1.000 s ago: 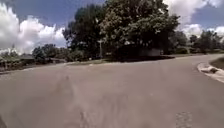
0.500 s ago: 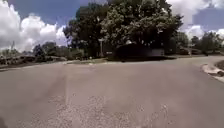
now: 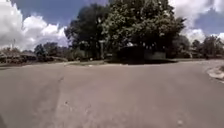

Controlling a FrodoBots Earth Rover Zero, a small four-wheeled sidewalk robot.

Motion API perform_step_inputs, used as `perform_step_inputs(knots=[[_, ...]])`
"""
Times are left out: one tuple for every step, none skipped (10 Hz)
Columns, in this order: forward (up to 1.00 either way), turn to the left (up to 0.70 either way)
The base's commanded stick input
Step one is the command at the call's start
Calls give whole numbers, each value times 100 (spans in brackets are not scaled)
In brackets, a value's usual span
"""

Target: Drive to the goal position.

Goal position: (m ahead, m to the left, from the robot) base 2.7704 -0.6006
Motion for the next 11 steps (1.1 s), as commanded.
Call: perform_step_inputs(knots=[[70, 0], [70, 0], [70, 0], [70, 0], [70, 0], [70, 0], [70, 0], [70, 0], [70, 0], [70, 0], [70, 0]])
